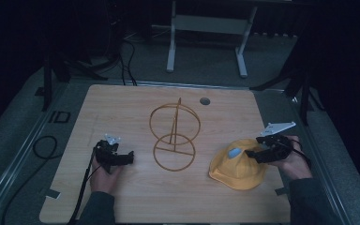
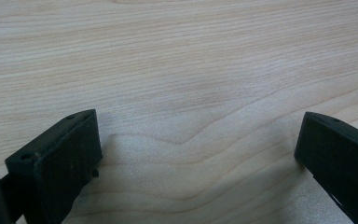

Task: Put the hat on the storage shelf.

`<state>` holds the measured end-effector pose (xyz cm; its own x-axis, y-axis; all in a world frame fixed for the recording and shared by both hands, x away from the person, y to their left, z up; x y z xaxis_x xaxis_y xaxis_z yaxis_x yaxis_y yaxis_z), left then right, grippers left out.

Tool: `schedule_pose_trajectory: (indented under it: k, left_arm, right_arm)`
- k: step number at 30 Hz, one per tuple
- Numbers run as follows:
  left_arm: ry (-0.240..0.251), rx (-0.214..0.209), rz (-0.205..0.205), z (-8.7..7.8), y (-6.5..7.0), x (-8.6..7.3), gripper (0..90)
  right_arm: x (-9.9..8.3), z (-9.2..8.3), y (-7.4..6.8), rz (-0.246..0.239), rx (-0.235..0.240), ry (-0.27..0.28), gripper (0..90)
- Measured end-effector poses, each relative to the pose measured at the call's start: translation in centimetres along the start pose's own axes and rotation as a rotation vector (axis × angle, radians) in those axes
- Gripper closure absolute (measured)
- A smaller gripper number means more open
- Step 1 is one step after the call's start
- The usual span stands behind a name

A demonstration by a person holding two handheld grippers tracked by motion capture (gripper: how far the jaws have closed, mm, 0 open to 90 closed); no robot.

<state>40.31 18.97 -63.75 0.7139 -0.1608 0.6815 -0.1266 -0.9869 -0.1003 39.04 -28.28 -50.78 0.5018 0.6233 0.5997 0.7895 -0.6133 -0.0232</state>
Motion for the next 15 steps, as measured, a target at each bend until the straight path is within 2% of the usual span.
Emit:
schedule_pose_trajectory:
  k: [2,8,14,15]
  left_arm:
    - [0.001,0.0,-0.002,0.02,0.01,0.02,0.4]
    - [0.001,0.0,-0.002,0.01,0.02,0.02,0.4]
    - [0.001,0.0,-0.002,0.01,0.02,0.02,0.4]
    - [0.002,0.0,-0.002,0.02,0.02,0.02,0.4]
  right_arm:
    - [-0.27,0.29,0.13,-0.018,-0.005,-0.029,26.8]
    - [0.0,0.62,0.14,-0.06,0.012,-0.054,27.0]
    - [0.15,0.87,-0.2,-0.108,0.037,-0.1,37.6]
    - [0.1,1.11,-0.03,-0.117,0.027,-0.123,38.8]
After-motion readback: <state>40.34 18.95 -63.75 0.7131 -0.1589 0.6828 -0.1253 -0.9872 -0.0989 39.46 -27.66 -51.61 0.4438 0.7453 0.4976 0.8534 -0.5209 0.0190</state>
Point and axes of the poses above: each handheld gripper's, and its own axes: z roughly forward along the jaws, x roughly out of its top, y roughly to its right, the point moved 10 cm from there along z, roughly forward along the jaws, and after that the axes turned 8 degrees about x, right-handed, at the moved point
